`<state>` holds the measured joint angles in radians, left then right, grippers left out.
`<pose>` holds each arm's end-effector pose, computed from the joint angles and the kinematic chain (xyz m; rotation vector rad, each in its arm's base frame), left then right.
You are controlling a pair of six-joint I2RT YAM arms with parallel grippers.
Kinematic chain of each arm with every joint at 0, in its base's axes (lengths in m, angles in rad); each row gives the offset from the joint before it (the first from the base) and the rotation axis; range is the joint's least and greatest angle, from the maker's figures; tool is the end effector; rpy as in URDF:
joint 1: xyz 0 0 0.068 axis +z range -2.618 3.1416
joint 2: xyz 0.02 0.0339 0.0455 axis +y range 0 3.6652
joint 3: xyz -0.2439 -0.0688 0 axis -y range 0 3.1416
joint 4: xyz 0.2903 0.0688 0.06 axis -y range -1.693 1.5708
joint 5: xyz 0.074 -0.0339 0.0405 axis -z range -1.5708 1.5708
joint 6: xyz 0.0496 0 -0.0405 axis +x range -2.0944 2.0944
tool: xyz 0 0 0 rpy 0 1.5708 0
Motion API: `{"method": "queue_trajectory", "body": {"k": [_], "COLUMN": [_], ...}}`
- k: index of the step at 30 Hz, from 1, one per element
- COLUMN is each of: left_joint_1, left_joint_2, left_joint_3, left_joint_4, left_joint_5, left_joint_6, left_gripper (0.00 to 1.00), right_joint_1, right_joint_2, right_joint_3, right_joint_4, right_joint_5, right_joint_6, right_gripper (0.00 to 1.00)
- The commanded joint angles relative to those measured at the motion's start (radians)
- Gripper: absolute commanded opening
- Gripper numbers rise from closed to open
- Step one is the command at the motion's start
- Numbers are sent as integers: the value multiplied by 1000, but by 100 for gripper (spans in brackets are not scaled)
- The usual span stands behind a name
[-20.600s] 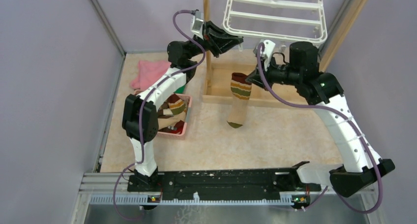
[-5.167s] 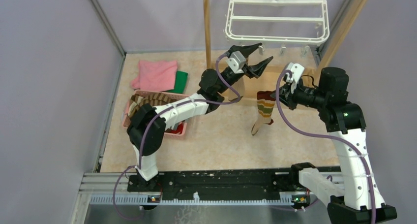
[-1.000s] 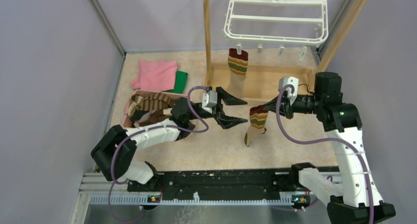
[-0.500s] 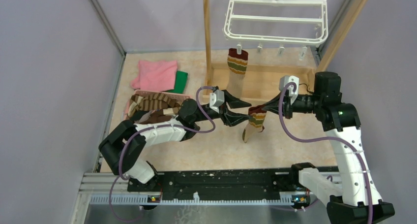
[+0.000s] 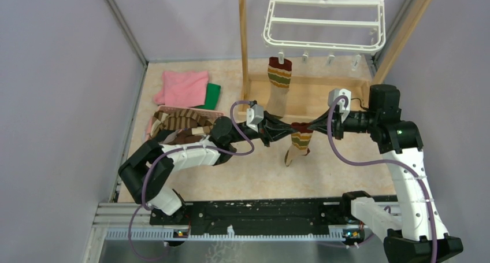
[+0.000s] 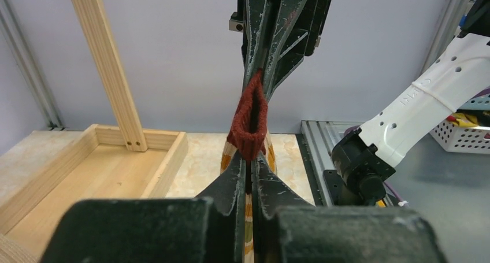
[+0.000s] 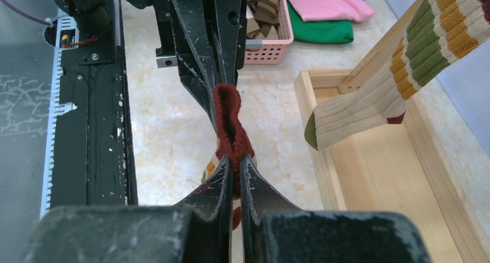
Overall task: Clip the socks to the hanger
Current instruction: Clamp the sock onto the hanger.
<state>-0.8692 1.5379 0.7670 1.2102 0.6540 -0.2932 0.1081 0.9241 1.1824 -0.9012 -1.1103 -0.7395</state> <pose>0.2123 -0.2980 0.2462 0.9472 0.9602 -1.3659 0.2092 0.0674 0.3827 -1.2714 1.4359 0.7953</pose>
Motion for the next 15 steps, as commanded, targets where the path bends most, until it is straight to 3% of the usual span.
{"method": "queue_trajectory", "body": {"k": [1, 3, 6, 8, 11, 15], "left_joint_1": [-4, -4, -2, -1, 6, 21], "left_joint_2": [-1, -11, -42, -63, -91, -130], "left_joint_3": [17, -2, -29, -48, -77, -116], "left_joint_4": [102, 124, 116, 105, 101, 84], "left_joint_5": [-7, -13, -26, -33, -47, -68], "left_joint_6": [4, 20, 67, 93, 115, 146], "left_gripper": [2, 1, 0, 0, 0, 0], "right_joint_1": [-16, -17, -18, -18, -18, -18], "right_joint_2": [2, 6, 12, 1, -59, -163], "right_joint_3": [-3, 4, 33, 49, 31, -113], "right_joint_4": [17, -10, -59, -28, 166, 586], "right_joint_5": [-42, -44, -17, 13, 61, 164], "right_joint_6": [-12, -44, -80, -55, 86, 342], "right_gripper": [0, 12, 45, 50, 57, 74]}}
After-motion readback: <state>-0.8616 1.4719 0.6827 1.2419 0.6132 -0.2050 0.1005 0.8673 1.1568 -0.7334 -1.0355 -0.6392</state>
